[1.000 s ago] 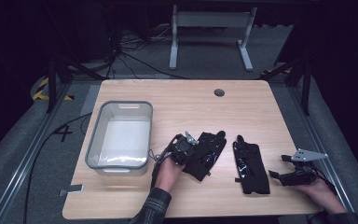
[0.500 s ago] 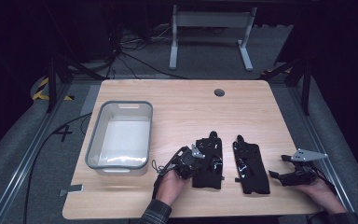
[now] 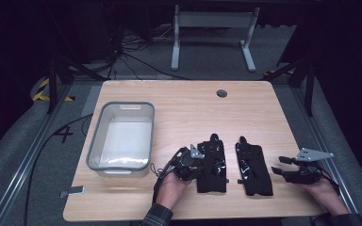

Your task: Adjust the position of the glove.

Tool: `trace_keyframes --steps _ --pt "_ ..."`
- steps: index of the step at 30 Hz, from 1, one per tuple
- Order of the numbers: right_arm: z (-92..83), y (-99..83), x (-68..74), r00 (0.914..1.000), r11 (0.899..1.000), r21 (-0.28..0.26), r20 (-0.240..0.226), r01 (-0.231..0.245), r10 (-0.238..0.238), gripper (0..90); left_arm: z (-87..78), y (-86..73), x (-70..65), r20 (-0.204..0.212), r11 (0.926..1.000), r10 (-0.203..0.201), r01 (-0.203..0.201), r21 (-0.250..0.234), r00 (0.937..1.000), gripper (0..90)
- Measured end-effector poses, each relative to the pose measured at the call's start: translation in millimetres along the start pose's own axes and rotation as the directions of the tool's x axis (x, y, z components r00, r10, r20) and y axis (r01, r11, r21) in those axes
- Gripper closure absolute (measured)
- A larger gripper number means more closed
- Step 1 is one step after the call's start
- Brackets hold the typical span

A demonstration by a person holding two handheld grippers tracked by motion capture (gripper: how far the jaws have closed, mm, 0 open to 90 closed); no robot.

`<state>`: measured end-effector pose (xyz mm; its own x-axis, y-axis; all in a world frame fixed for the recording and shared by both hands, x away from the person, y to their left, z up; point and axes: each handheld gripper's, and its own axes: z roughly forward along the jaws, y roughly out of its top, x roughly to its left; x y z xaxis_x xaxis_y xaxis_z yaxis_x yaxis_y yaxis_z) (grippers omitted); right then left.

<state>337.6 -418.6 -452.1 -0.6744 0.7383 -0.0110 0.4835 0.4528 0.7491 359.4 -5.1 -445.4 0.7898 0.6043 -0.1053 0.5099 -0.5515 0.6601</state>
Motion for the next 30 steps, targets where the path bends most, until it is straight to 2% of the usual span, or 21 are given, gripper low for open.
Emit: trace_keyframes --steps 3,5,6,7,9,15,23,30 --pt "2.1 7.0 0.9 0.9992 1.0 0.002 -0.036 0.016 -0.016 76.0 -0.1 -0.1 3.5 -0.01 0.9996 -0.027 0.027 -0.005 0.9996 56.7" --pt "5.5 12.2 1.5 0.9973 1.0 0.009 -0.07 0.021 -0.021 85.9 1.5 -0.4 6.6 -0.023 0.9991 -0.043 0.043 -0.004 0.9988 51.0" --pt "5.5 12.2 1.5 0.9973 1.0 0.009 -0.07 0.021 -0.021 85.9 1.5 -0.4 6.6 -0.023 0.9991 -0.043 0.043 -0.004 0.9988 46.2" --pt "9.2 14.9 2.6 0.9949 1.0 0.017 -0.098 0.025 -0.023 89.5 2.2 -0.7 7.3 -0.027 0.9989 -0.048 0.048 -0.005 0.9985 46.2" --pt "13.3 17.0 5.1 0.9919 0.999 0.032 -0.124 0.033 -0.028 89.8 2.9 -0.9 9.5 -0.03 0.9983 -0.058 0.058 -0.003 0.9978 43.8" --pt "24.9 21.0 11.1 0.985 0.996 0.066 -0.163 0.068 -0.057 89.9 7.4 0.7 13.4 -0.028 0.9959 -0.09 0.089 -0.017 0.9956 41.9" --pt "30.6 24.5 15.6 0.9811 0.993 0.07 -0.178 0.091 -0.077 90.0 16.5 4.6 9.0 -0.032 0.9972 -0.072 0.073 0.02 0.9969 51.9" --pt "34.4 27.9 17.4 0.979 0.992 0.068 -0.182 0.105 -0.091 90.0 19.5 4.4 5.2 -0.024 0.9958 -0.09 0.09 0.012 0.9956 68.9"
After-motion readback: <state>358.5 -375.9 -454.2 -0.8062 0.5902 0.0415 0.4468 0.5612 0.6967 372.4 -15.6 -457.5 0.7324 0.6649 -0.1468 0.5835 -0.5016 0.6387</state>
